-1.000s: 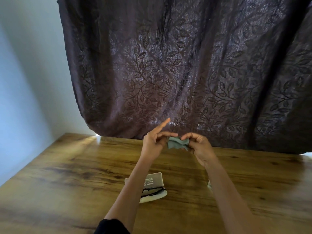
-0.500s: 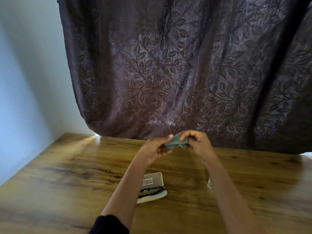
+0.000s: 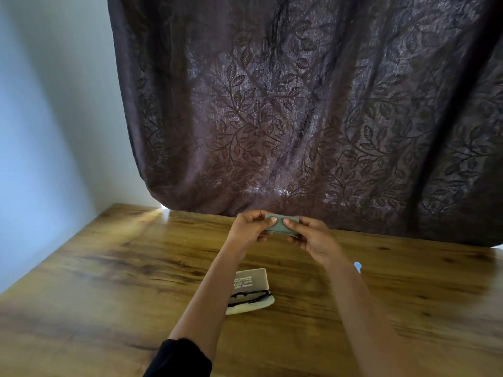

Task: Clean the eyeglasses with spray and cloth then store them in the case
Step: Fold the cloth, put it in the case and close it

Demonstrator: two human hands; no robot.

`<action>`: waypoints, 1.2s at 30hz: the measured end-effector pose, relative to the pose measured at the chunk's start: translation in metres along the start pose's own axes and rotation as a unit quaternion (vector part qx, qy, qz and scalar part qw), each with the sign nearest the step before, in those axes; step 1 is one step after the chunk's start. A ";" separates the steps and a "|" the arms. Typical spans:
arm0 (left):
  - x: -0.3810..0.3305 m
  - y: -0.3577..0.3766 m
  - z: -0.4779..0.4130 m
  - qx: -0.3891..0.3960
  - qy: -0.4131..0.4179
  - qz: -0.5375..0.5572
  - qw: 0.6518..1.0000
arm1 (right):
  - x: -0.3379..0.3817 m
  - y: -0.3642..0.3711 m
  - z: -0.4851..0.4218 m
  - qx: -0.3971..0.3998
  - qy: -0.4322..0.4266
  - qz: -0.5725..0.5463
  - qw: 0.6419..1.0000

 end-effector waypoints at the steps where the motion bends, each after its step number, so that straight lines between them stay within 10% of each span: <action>1: 0.002 -0.001 0.000 -0.016 -0.002 -0.003 1.000 | -0.001 0.001 -0.001 -0.009 -0.002 0.004 1.000; 19: 0.093 -0.078 0.018 -0.316 -0.146 -0.073 0.935 | -0.065 0.037 -0.004 -0.042 0.055 0.040 0.997; 36: 0.144 -0.078 0.017 -0.298 -0.228 -0.120 0.919 | -0.096 0.029 0.008 -0.053 0.110 0.056 0.991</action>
Point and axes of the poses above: each hand's wrist, its own z-axis away from the middle knuckle, its own y-axis out of the palm, x = y × z, the point moved 1 cm from there along -z, towards the middle knuckle, and after that the axes turned 7 degrees about -y, right-handed, at the moved point
